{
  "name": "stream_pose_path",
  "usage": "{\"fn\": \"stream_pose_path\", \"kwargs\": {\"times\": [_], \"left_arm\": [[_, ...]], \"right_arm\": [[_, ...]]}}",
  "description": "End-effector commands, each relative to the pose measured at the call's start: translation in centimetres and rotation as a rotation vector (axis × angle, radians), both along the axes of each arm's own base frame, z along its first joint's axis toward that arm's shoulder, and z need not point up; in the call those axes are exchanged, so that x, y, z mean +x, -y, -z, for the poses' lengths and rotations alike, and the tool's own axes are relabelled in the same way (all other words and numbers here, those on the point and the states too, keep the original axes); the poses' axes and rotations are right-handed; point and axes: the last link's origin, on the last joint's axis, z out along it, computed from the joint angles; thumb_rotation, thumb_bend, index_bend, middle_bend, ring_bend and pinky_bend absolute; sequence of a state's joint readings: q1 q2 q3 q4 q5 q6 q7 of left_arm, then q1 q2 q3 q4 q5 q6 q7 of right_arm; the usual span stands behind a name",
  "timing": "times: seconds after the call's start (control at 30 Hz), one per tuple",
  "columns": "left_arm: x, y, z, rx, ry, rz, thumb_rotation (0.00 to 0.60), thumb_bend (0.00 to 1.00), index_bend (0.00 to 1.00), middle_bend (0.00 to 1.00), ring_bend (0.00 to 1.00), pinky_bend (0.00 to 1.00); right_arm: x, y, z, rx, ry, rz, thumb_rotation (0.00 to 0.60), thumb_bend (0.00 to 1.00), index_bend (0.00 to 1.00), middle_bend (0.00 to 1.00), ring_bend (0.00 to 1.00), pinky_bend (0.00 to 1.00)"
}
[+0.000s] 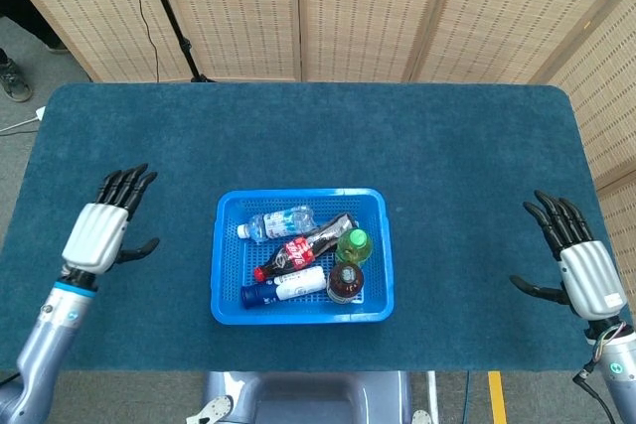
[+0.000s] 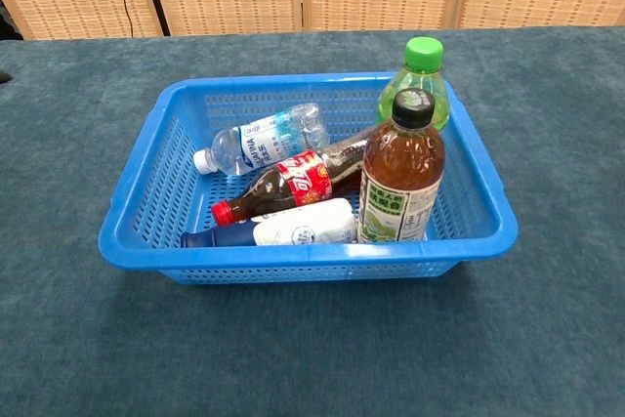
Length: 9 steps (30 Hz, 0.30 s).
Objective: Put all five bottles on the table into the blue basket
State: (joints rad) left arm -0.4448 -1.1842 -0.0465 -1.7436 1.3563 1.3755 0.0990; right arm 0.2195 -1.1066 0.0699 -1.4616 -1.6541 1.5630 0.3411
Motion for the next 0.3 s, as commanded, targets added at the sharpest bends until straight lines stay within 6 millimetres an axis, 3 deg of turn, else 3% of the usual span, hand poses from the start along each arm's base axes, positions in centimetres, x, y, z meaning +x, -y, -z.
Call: {"fn": "stream_pose_path", "kwargs": {"times": [0.03,0.13,0.3], "left_arm": [[-4.3,4.0,-2.6,0.086,-0.035,-0.102,0.6,0.2,0.0,0.0,0.0,0.0],[-7.2,6.9,-3.7,0.125,-0.041,-0.218,0.6,0.19,0.0,0.0,0.0,0.0],[-9.0,8.8,-4.4,0.15,-0.025,-0.287,0.6,0.2,0.0,0.0,0.0,0.0]], "right_arm": [[0.0,-0.3,0.2,-0.045,-0.08,0.025,0.6,0.0,0.0,0.0,0.0,0.0],[0.1,-0.6,0.2,-0.056,-0.12,0.05,0.6,0.0,0.0,0.0,0.0,0.0],[0.2,-0.9,0.0,-0.065,-0.15,0.078,0.6,0.0,0.0,0.0,0.0,0.0]]}}
